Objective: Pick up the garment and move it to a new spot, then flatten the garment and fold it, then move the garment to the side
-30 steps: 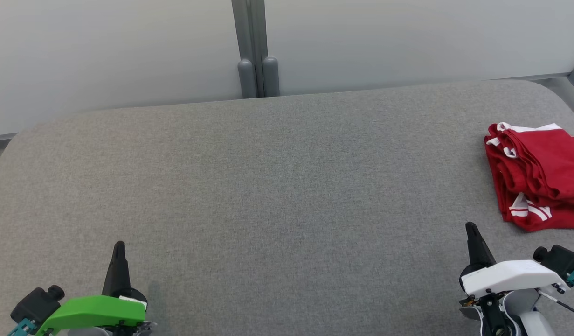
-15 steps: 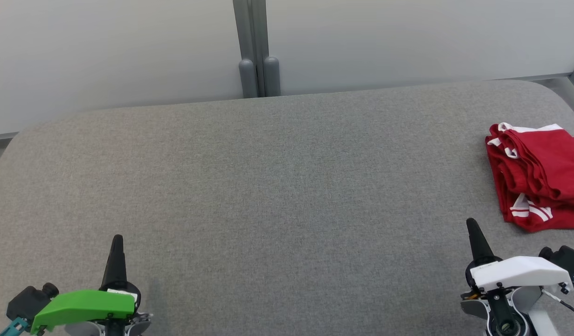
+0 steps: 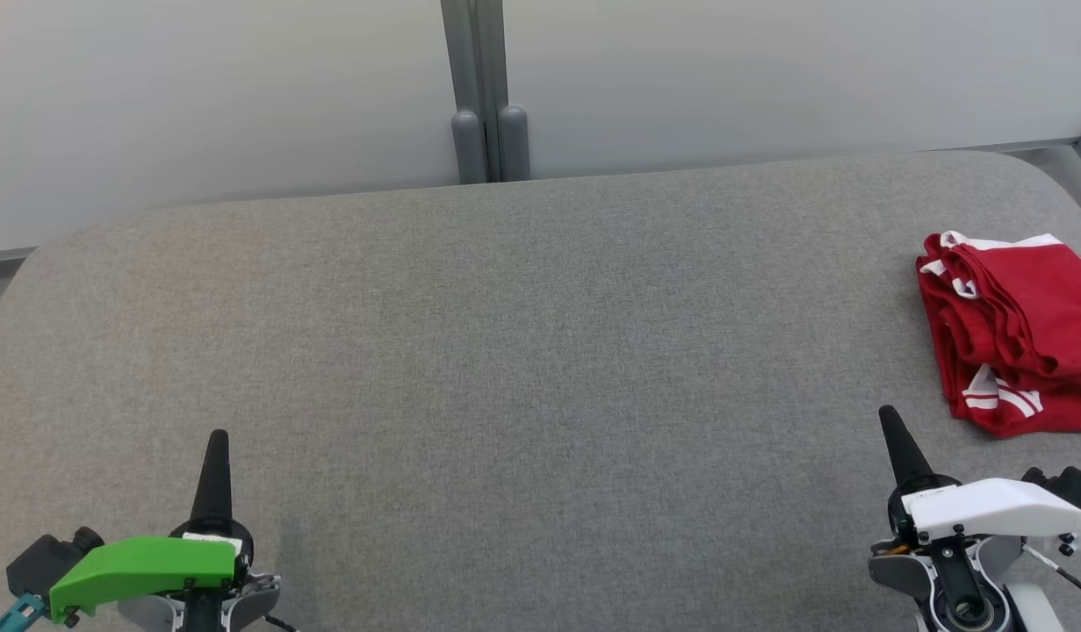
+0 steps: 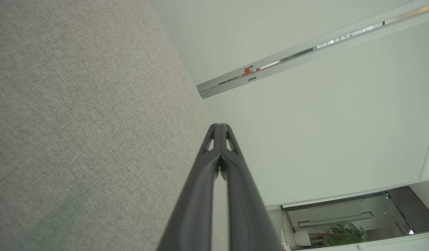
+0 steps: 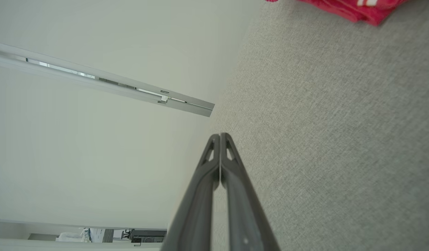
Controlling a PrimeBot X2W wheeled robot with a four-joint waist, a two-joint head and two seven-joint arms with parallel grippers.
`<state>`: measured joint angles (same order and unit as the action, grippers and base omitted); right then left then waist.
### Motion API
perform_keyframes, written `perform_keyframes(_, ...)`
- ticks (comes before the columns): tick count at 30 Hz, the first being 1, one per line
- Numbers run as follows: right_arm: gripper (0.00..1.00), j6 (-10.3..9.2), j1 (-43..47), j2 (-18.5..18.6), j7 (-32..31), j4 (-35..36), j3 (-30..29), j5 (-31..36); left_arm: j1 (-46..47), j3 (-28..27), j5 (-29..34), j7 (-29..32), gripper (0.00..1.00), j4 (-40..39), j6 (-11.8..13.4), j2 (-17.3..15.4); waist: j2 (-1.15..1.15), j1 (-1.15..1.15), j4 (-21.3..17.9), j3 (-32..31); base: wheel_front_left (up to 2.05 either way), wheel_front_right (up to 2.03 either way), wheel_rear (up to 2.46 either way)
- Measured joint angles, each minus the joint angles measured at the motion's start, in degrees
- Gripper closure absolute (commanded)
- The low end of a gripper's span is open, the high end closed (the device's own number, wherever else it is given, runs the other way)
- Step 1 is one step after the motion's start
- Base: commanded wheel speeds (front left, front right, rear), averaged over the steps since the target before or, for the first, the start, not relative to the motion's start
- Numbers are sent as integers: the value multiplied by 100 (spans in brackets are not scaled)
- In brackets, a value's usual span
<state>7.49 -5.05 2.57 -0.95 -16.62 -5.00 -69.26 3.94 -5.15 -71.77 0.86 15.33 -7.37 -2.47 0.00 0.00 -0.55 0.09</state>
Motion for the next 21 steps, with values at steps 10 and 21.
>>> perform_keyframes(10, 100, 0, -24, 3, -124, 56, -34, -535, 23, -29, -469, 137, 100, -22, 0, -3, 0, 0, 11, 2, 0, 0, 0)
perform_keyframes(21, 100, -1, -36, 5, -259, 119, -73, -1088, 81, -53, -982, 265, 100, -48, 0, -8, 0, 0, 24, 4, 0, 0, 0)
